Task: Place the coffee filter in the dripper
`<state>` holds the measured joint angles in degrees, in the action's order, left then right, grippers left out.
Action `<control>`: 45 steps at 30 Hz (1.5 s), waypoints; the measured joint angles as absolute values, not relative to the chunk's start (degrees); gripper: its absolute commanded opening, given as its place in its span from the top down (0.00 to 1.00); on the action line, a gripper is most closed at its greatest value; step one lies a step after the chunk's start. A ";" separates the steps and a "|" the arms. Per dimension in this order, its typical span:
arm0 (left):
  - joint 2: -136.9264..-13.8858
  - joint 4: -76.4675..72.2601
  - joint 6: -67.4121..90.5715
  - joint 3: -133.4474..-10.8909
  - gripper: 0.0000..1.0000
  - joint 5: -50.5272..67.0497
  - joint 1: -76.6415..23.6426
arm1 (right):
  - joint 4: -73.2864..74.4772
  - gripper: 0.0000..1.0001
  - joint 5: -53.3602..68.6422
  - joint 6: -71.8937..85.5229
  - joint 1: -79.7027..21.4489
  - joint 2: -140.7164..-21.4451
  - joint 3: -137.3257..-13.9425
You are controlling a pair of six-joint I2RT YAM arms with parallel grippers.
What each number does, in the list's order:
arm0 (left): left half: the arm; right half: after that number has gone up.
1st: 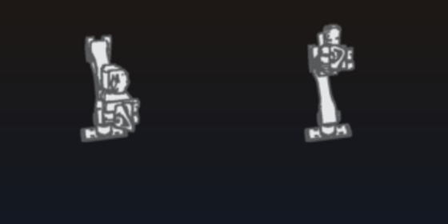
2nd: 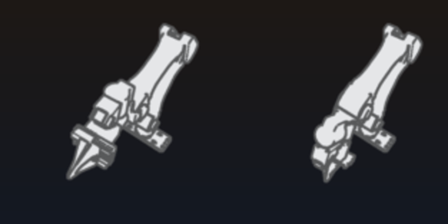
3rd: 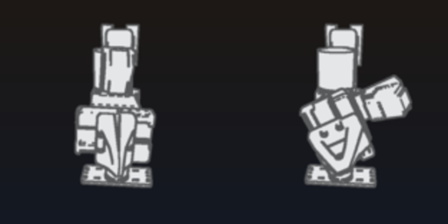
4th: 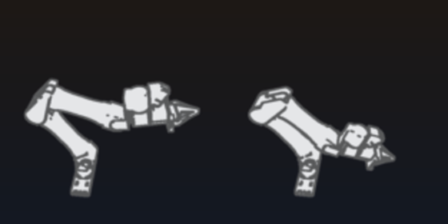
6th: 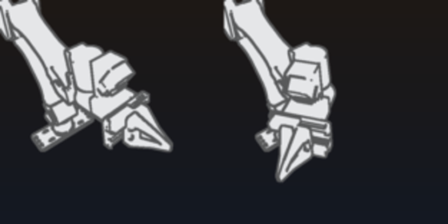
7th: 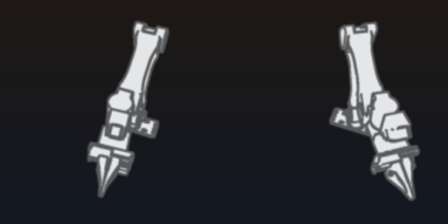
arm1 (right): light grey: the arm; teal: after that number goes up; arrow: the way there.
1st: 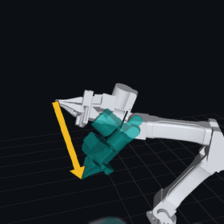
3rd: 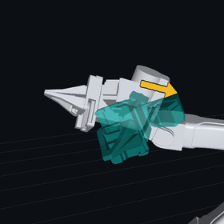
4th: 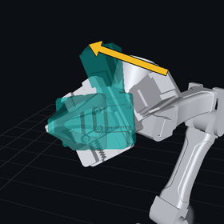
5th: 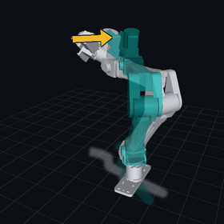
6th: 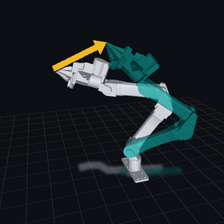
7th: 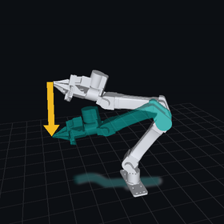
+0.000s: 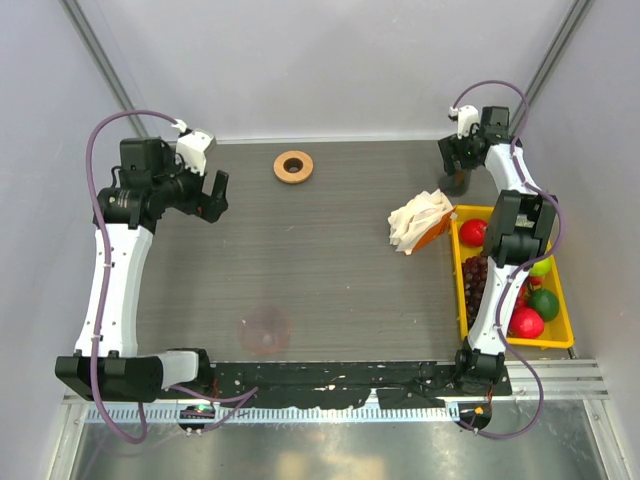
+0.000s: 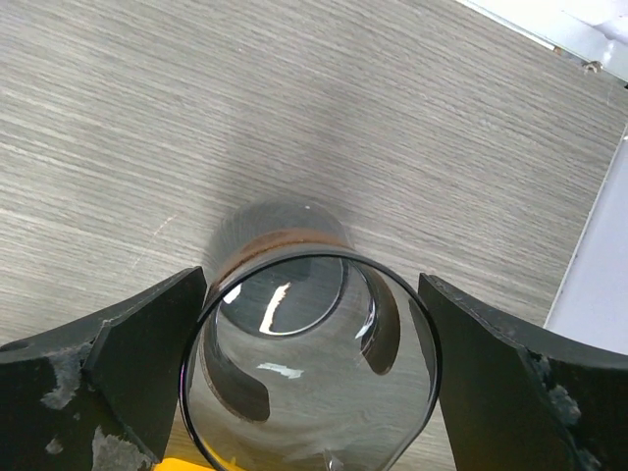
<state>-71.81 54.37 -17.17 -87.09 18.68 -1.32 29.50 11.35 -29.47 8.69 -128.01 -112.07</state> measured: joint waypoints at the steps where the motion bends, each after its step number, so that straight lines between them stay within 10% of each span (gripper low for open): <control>1: -71.85 54.39 -17.17 -87.09 0.01 18.65 -1.32 | 29.23 0.12 11.70 -29.71 8.69 -128.16 -112.25; 9: -71.88 54.57 -17.17 -87.09 0.01 18.65 -1.32 | 28.32 0.33 13.47 -30.26 8.69 -128.20 -112.40; 31: -72.62 53.01 -10.04 -86.78 0.01 19.86 0.84 | 33.43 0.36 21.61 -29.21 -10.66 -119.00 -121.64; 45: -65.71 46.41 2.72 -82.24 0.01 22.24 8.75 | 28.99 0.36 23.42 -31.88 -36.95 -91.96 -85.69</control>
<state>-65.71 46.41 2.72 -82.24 22.24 8.75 28.99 23.42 -31.88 -36.95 -91.96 -85.69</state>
